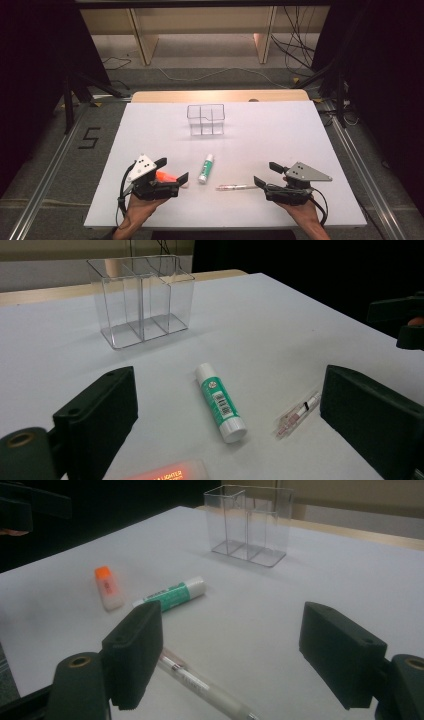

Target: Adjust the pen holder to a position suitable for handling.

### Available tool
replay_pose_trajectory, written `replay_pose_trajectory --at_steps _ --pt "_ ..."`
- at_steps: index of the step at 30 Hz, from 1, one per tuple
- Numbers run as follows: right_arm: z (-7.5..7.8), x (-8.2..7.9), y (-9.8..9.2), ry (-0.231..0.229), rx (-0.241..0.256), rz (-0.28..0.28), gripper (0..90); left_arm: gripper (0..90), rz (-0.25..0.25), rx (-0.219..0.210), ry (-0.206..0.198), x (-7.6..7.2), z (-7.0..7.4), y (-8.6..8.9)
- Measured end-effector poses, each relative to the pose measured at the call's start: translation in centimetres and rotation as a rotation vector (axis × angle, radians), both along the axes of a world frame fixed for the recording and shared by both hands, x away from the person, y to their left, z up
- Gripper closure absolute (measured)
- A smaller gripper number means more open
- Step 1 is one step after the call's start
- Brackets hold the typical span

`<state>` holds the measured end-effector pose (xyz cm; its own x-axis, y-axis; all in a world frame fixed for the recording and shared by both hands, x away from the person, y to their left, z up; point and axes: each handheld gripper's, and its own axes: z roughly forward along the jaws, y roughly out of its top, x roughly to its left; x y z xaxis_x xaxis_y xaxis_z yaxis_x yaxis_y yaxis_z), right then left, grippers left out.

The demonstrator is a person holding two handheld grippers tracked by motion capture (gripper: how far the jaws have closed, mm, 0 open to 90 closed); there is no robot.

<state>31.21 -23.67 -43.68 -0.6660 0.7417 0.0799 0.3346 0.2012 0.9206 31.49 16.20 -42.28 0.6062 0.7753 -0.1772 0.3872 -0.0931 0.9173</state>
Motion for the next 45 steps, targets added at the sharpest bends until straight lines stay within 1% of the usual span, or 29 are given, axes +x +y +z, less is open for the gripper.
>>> replay_pose_trajectory --at_steps 13,16,20,25,28,31,34,36,38,42,44,45 --pt "0.0 0.0 0.0 0.000 0.001 -0.005 26.4 7.8 0.009 -0.004 0.003 0.1 0.1 0.1" --pt "0.0 0.0 -0.1 0.002 0.004 -0.009 26.4 7.7 0.028 -0.017 0.014 0.2 0.2 0.3" --pt "0.0 0.1 -0.2 0.004 0.007 -0.014 26.5 7.7 0.047 -0.022 0.014 0.5 0.3 0.4" --pt "0.1 0.2 -0.3 0.004 0.008 -0.023 26.6 7.8 0.059 -0.025 0.030 0.6 0.4 0.3" --pt "0.2 0.3 -0.3 0.007 0.014 -0.028 26.8 7.8 0.063 -0.026 0.029 0.7 0.4 0.2" --pt "0.3 0.3 -0.3 0.004 0.010 -0.032 27.0 7.7 0.066 -0.020 0.032 0.8 0.4 0.1" --pt "0.4 0.4 -0.2 0.012 0.009 -0.039 27.3 7.8 0.069 -0.021 0.035 0.8 0.4 0.2" --pt "0.4 0.5 -0.2 0.008 0.009 -0.041 27.3 7.7 0.076 -0.026 0.037 0.9 0.5 0.1" --pt "0.5 0.4 -0.2 0.010 0.010 -0.043 27.4 7.7 0.082 -0.022 0.038 1.0 0.6 0.2" --pt "0.5 0.4 -0.2 0.009 0.011 -0.045 27.4 7.8 0.095 -0.033 0.046 1.2 0.7 0.2" --pt "0.5 0.4 -0.2 0.011 0.009 -0.044 27.4 7.7 0.096 -0.023 0.047 1.4 0.8 0.3" --pt "0.5 0.4 -0.2 0.009 0.008 -0.043 27.4 7.7 0.103 -0.030 0.050 1.4 0.8 0.2"
